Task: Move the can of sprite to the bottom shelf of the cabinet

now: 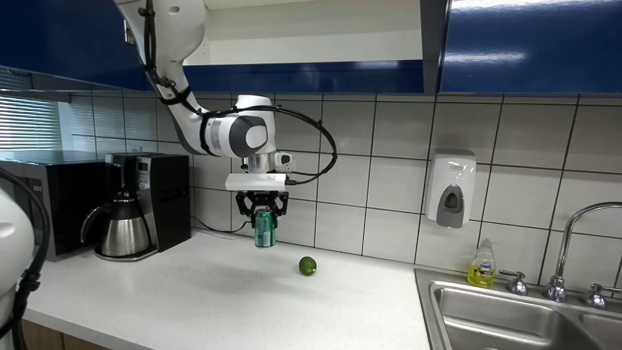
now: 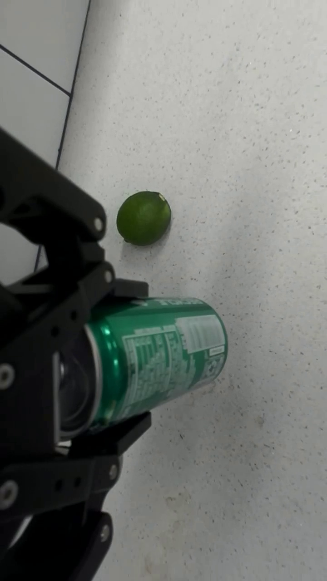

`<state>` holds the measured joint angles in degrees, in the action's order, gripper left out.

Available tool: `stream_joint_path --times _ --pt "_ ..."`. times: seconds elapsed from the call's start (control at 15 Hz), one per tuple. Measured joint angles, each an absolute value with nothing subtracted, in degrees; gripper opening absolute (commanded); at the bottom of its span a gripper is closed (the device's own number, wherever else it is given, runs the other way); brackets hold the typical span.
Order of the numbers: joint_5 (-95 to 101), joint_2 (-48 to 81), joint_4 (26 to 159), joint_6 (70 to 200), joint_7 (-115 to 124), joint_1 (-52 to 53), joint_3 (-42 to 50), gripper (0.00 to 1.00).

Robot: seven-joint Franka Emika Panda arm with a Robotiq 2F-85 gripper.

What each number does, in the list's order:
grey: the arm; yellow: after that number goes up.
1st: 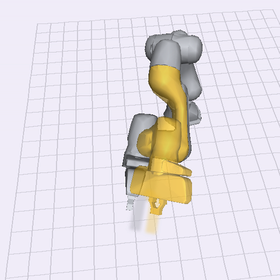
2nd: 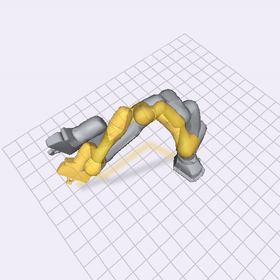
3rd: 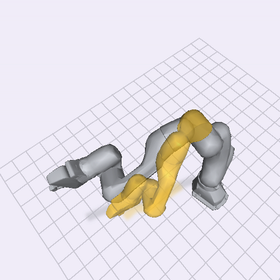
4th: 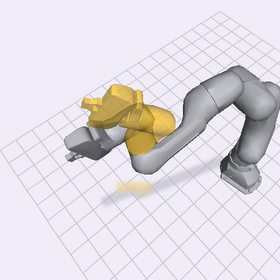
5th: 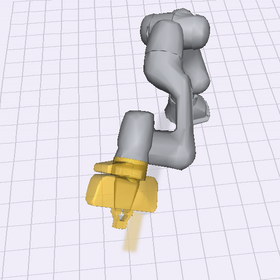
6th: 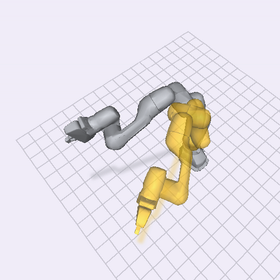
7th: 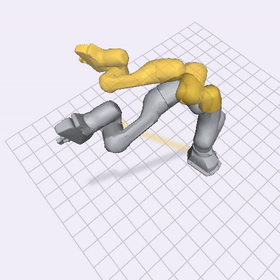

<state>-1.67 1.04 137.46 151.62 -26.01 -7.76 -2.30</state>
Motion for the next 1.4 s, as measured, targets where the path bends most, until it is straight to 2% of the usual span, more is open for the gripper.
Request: stream_joint_path --times 1.4 --pt "1.01 -24.94 139.67 127.88 -23.51 -2.97 1.62 0.38"
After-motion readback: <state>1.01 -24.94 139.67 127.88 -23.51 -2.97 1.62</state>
